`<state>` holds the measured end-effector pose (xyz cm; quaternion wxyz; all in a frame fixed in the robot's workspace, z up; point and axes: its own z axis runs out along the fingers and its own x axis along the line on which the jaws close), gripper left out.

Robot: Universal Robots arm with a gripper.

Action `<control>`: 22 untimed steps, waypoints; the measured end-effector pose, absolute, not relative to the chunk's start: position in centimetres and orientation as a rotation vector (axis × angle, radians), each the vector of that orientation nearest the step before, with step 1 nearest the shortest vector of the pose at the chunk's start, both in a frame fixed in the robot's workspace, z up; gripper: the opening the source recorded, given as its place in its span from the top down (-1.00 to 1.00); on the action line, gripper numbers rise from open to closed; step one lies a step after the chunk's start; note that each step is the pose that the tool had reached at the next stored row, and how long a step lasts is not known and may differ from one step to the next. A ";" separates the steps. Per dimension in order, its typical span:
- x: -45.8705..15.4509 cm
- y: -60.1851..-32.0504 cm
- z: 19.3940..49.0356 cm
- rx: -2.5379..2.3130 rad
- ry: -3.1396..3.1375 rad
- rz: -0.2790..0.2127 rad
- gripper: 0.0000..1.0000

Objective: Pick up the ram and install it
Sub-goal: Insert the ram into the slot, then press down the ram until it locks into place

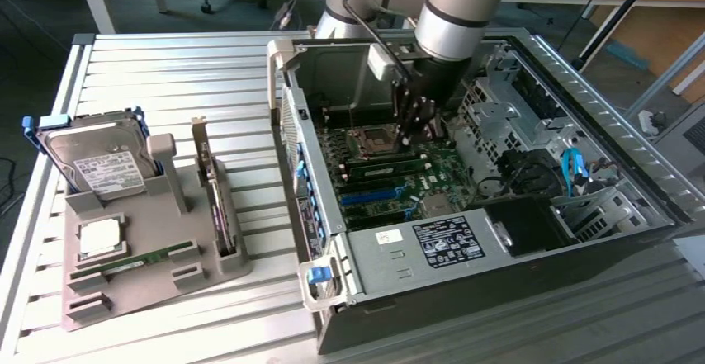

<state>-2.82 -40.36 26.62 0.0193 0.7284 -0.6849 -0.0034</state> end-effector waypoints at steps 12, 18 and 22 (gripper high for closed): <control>1.5 -40.4 27.1 2.247 -2.112 -0.031 0.79; 2.8 -40.4 26.9 2.244 -2.109 -0.038 0.79; 2.8 -40.4 25.6 2.243 -2.109 -0.038 0.79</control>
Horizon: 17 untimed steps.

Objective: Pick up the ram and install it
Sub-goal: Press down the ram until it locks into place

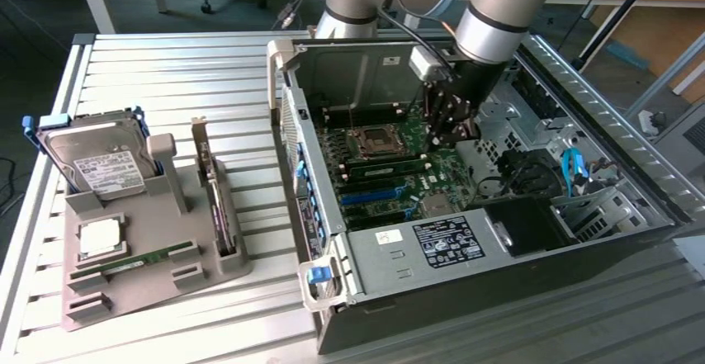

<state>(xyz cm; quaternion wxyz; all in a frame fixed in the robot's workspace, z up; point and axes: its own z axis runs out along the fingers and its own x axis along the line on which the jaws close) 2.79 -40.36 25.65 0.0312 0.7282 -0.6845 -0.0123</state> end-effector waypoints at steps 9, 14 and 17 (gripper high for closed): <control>2.8 -40.4 23.3 2.243 -2.109 -0.038 0.79; 2.8 -40.4 23.3 2.244 -2.109 -0.038 0.79; 2.8 -40.4 23.1 2.243 -2.108 -0.038 0.79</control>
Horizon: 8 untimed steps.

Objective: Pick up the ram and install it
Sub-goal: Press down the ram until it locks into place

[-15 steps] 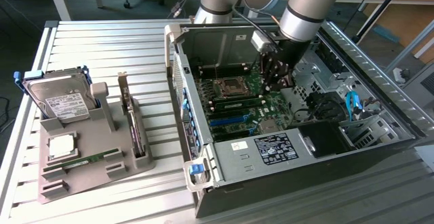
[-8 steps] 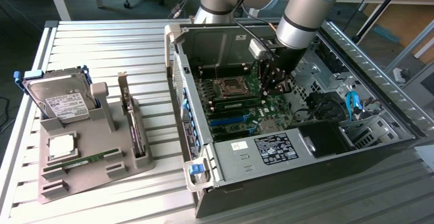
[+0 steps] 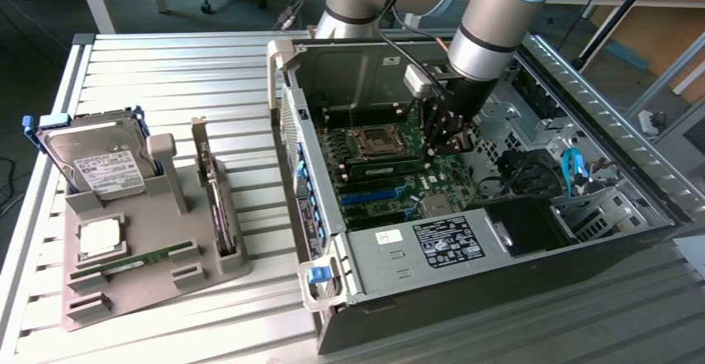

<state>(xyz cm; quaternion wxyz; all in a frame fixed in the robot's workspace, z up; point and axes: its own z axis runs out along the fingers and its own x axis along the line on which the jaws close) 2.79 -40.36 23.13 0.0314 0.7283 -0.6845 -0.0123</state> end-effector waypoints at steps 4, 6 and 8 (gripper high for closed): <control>2.8 -40.4 23.0 2.243 -2.108 -0.038 0.79; 2.8 -40.3 23.1 2.244 -2.109 -0.038 0.79; 2.8 -40.4 23.6 2.242 -2.107 -0.035 0.79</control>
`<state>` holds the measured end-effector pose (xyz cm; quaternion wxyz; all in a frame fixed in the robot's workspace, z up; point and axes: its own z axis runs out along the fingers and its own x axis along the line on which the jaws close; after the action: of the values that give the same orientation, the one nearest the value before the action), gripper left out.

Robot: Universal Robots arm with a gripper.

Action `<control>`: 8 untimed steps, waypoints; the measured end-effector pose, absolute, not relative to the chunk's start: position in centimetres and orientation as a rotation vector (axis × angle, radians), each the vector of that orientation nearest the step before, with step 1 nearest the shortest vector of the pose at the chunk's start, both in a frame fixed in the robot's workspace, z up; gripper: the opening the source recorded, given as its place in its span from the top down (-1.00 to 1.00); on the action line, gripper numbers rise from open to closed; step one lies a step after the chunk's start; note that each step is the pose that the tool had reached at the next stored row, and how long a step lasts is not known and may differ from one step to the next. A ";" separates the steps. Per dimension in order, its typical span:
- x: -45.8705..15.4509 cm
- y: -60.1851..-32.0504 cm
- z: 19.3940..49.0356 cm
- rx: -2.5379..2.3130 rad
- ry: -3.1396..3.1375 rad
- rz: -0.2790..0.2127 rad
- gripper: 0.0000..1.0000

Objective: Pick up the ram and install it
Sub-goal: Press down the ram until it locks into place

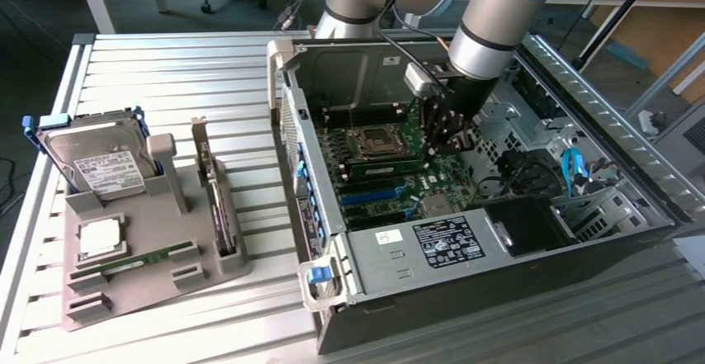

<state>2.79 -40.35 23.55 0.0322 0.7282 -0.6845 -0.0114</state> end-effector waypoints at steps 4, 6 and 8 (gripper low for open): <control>2.8 -40.4 24.3 2.241 -2.106 -0.032 0.79; 2.8 -40.3 24.4 2.240 -2.106 -0.032 0.79; 2.4 -40.3 24.4 2.240 -2.106 -0.032 0.79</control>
<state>2.41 -40.30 24.43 0.0334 0.7281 -0.6845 -0.0103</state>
